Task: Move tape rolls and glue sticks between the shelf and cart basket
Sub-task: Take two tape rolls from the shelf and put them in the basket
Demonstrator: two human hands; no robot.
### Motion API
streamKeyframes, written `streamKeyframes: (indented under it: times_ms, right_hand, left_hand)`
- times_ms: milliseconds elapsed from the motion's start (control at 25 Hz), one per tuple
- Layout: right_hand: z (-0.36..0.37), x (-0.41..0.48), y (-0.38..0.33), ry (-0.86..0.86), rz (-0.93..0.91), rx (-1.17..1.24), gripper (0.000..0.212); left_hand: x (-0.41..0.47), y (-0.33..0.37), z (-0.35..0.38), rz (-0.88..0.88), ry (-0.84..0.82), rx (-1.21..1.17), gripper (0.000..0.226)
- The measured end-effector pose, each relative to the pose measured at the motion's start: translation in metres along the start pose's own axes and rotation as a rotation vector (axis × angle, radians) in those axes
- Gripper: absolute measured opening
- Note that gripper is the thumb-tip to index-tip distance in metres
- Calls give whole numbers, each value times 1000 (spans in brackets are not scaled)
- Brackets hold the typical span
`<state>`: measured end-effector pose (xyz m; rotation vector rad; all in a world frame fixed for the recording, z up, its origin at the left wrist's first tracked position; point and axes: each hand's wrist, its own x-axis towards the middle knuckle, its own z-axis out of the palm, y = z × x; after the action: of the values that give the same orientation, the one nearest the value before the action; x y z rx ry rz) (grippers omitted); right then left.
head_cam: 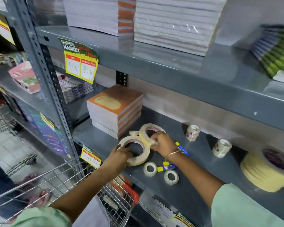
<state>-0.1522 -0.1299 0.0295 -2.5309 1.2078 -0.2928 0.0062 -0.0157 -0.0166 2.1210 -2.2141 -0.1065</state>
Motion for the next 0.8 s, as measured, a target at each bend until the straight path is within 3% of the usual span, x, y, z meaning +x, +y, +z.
streamKeyframes:
  times_ms: [80, 360, 480, 640, 800]
  right_hand:
    - [-9, -2, -7, 36, -54, 46, 24]
    - [-22, -12, -60, 41, -259, 207, 20]
    - [-5, -22, -90, -6, -346, 279, 17]
    - [54, -41, -131, -174, -509, 258, 20]
    - [129, -50, -167, -319, -593, 227, 19]
  left_hand:
    - [-12, 2, -5, -5, 91, -36, 35]
    - [-67, 9, -18, -185, 67, -127, 45]
    - [-105, 4, -14, -238, 203, -178, 46]
    - [-186, -18, 28, -492, 200, -179, 49]
    - [-256, -43, 79, -810, 53, -283, 29]
